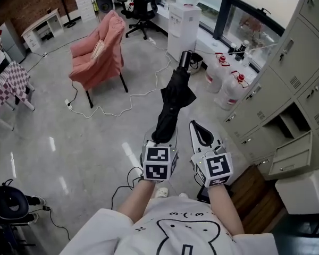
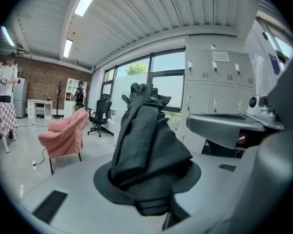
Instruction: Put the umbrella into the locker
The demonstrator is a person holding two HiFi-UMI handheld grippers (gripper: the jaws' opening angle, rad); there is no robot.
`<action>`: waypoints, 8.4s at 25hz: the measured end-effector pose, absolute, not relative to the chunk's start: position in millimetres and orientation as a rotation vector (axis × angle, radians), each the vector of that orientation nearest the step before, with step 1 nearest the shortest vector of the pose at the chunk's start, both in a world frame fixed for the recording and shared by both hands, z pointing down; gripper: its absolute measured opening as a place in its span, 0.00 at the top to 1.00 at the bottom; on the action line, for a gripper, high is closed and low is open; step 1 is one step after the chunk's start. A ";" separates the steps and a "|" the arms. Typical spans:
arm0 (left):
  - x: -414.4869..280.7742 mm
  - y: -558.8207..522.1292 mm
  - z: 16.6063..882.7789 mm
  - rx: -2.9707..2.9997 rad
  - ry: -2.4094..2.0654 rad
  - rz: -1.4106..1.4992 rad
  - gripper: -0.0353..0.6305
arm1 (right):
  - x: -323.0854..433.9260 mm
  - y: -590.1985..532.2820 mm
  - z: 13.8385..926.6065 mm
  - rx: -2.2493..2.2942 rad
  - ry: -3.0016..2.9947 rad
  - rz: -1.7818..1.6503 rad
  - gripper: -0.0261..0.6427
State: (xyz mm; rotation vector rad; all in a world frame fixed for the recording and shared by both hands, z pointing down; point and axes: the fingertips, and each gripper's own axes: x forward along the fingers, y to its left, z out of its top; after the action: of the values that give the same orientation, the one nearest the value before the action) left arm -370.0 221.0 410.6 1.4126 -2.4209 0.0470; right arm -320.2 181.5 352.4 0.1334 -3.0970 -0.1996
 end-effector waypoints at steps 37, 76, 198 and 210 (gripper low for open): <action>-140.8 43.3 395.0 2.030 -2.000 0.180 0.72 | -79.2 28.9 349.2 0.949 -2.940 -0.182 0.94; 45.6 -164.2 475.1 2.056 -1.405 0.398 0.72 | 112.6 -156.0 388.4 1.330 -2.765 0.013 0.94; 78.3 -479.1 612.7 2.026 -1.278 0.871 0.23 | 130.2 -364.5 484.5 1.526 -2.509 0.289 0.94; 84.2 -435.7 521.4 2.230 -1.220 0.684 0.29 | 135.0 -362.3 426.8 1.518 -2.546 0.158 0.94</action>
State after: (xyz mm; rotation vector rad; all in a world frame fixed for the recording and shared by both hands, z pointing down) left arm 84.2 -435.7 521.4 2.2296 -1.2204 0.6838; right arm 135.0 -362.3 426.8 1.5176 -2.5458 0.1585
